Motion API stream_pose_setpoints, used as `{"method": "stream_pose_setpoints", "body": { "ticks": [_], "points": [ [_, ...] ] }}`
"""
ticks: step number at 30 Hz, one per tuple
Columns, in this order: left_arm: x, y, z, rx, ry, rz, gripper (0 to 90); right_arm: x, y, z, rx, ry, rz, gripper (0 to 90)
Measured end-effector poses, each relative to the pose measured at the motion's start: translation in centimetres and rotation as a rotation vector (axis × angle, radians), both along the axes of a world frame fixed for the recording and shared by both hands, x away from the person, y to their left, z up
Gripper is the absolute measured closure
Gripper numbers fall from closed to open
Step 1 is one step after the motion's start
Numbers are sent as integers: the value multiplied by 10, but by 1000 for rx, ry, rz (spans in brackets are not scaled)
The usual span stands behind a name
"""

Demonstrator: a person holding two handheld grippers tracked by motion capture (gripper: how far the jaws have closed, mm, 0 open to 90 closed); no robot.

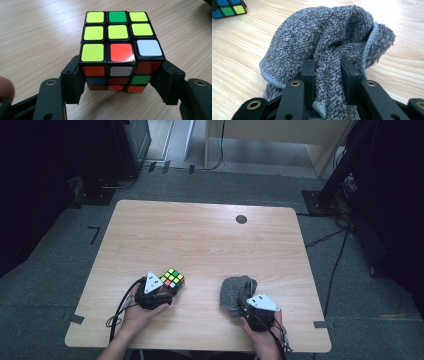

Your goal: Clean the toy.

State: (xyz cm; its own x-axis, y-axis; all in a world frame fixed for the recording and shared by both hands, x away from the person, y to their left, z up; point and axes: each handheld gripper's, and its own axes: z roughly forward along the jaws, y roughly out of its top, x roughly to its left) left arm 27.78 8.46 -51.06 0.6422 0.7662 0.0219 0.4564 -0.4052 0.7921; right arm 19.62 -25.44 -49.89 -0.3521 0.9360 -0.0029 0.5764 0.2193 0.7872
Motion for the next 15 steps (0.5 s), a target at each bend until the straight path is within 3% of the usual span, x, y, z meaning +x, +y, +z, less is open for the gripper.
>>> {"method": "stream_pose_setpoints", "body": {
  "ticks": [12,15],
  "points": [
    [-2,-3,-1,-4,-28,-7,334,6,3,-11,-43,26,5,696],
    [-4,-2,2,-37,-35,-3,245,8,2,-12,-42,22,-6,697]
  ]
}}
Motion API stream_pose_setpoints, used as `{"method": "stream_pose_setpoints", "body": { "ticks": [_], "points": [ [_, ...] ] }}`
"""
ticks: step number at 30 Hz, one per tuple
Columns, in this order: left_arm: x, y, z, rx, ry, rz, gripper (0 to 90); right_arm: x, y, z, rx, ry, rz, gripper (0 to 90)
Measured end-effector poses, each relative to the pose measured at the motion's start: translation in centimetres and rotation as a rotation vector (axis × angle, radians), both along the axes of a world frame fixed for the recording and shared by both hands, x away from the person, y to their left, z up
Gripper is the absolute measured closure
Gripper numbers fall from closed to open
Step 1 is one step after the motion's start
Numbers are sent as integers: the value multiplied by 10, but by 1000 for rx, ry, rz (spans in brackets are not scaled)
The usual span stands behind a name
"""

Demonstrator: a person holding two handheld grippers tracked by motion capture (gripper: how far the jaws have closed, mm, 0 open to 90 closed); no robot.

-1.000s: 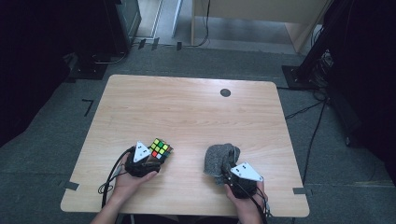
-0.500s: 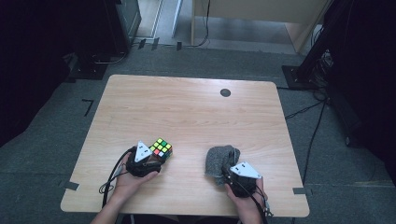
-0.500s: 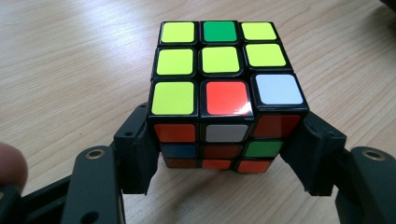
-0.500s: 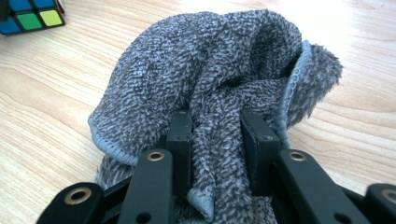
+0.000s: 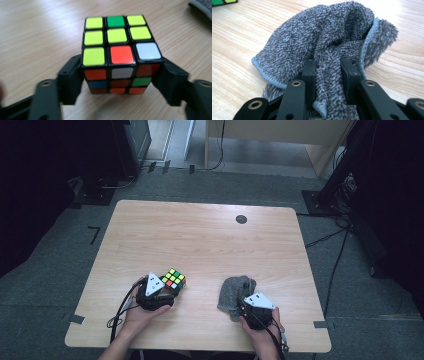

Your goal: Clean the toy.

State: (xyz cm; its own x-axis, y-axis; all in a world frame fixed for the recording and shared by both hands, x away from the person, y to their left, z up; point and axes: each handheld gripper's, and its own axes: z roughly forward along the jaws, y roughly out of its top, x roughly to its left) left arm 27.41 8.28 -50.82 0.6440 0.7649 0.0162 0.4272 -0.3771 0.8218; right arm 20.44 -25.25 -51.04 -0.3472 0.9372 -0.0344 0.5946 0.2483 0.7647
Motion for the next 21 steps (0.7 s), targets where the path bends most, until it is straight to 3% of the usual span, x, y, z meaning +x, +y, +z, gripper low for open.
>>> {"method": "stream_pose_setpoints", "body": {
  "ticks": [5,6,8,9,11,12,15,18,21],
  "points": [
    [-4,4,8,-49,15,-16,166,6,-3,-4,11,-6,-2,683],
    [-5,6,11,-61,21,-16,161,6,-3,-5,15,-9,2,655],
    [-7,11,17,-90,42,4,160,6,-4,-4,35,-10,9,519],
    [-9,15,21,-113,52,18,157,5,-6,-2,83,10,11,458],
    [-10,23,28,-145,61,51,157,2,-13,6,236,35,25,346],
    [-11,27,31,-161,64,66,157,0,-15,11,269,31,20,300],
    [-15,38,35,-142,58,83,157,-3,-17,27,273,18,13,154],
    [-22,53,35,-148,64,82,157,-9,-22,39,256,-10,-4,130],
    [-29,67,35,-158,67,84,157,-13,-31,47,263,-8,-4,89]
  ]
}}
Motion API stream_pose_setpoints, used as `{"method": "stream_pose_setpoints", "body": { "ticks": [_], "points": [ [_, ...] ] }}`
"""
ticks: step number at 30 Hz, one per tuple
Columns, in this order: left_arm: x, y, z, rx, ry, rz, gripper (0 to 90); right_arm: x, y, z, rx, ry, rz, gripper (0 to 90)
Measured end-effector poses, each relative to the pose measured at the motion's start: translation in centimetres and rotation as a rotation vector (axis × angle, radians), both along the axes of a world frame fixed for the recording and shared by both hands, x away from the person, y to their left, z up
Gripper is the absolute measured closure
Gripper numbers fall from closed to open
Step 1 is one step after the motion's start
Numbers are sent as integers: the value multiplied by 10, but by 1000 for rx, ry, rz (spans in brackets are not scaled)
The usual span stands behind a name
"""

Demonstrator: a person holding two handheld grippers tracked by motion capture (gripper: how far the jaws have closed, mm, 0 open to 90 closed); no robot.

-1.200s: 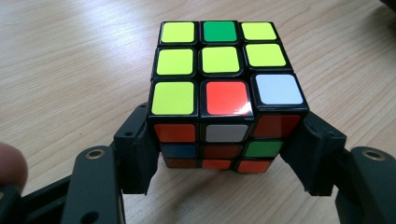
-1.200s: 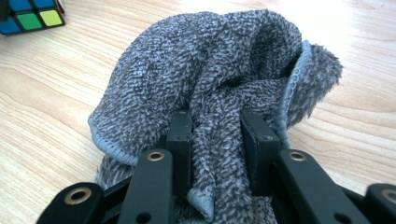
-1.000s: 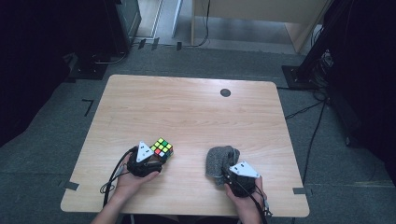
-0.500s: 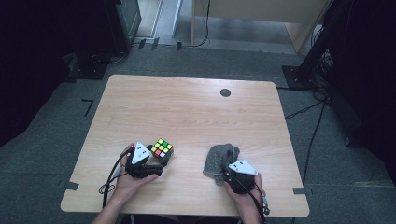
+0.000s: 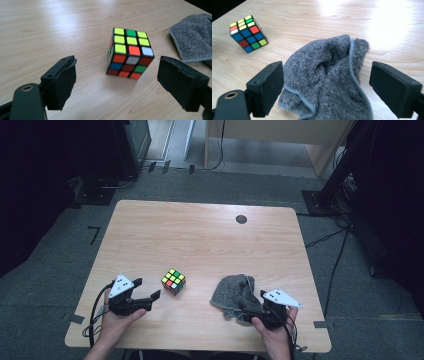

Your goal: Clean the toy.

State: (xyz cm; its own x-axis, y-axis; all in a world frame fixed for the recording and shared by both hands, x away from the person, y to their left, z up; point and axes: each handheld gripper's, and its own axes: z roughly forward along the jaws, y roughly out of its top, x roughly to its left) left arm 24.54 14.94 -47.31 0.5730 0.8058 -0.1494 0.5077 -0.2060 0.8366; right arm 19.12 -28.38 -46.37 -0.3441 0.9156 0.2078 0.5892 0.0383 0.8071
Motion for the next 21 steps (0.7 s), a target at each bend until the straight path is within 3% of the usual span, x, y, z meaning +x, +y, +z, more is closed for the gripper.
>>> {"method": "stream_pose_setpoints", "body": {
  "ticks": [7,12,18,21],
  "points": [
    [-12,24,2,-5,-19,22,157,-12,-37,0,-41,0,-49,65],
    [-19,40,-6,12,-16,46,153,-20,-65,-9,-98,33,-88,65],
    [-22,62,-18,38,7,91,152,-30,-98,-22,-109,60,-139,65],
    [-24,74,-24,55,15,121,153,-32,-110,-31,-143,65,-166,70]
  ]
}}
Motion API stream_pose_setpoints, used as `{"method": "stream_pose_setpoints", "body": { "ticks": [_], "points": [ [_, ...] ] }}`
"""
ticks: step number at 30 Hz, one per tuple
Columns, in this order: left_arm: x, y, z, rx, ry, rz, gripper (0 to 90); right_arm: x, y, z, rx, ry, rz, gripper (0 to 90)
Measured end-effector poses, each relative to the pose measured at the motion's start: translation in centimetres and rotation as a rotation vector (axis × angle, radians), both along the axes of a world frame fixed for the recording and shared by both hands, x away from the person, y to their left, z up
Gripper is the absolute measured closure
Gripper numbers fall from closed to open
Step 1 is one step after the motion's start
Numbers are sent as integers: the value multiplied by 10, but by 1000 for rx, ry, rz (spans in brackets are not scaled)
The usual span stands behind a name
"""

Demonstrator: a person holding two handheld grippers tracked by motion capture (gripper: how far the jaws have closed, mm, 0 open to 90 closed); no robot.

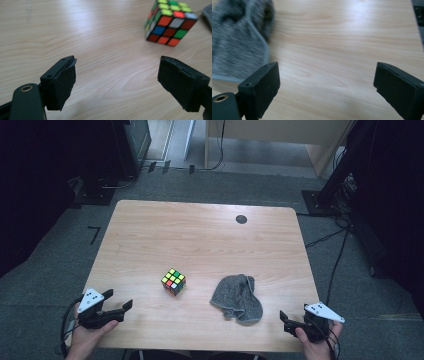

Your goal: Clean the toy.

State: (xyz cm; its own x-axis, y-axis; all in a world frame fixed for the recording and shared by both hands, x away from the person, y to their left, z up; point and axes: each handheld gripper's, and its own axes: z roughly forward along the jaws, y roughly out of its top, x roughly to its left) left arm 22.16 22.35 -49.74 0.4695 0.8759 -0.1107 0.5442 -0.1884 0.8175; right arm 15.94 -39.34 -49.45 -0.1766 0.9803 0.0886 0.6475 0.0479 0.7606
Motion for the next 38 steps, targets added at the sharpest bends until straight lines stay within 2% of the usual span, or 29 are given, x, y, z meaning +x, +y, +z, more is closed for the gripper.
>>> {"method": "stream_pose_setpoints", "body": {
  "ticks": [2,4,6,8,13,15,17,22,24,38],
  "points": [
    [0,7,-3,7,6,14,153,0,-7,-7,0,9,-16,73],
    [1,10,-6,39,7,26,153,1,-10,-12,-3,26,-28,77],
    [2,14,-9,32,25,29,153,1,-11,-15,-24,37,-33,78],
    [2,14,-12,62,29,39,153,1,-12,-16,-32,40,-33,79],
    [4,11,-14,77,48,35,154,3,-13,-23,-57,57,-32,81],
    [5,10,-15,91,58,38,153,4,-12,-27,-84,72,-32,77],
    [6,8,-17,108,68,33,153,4,-13,-29,-79,73,-26,79],
    [6,0,-19,194,80,26,155,5,-13,-31,-70,63,-29,45],
    [9,-1,-20,188,99,19,155,6,-12,-32,-71,61,-31,28],
    [9,-1,-20,192,103,15,143,6,-9,-33,-68,57,-55,8]
  ]
}}
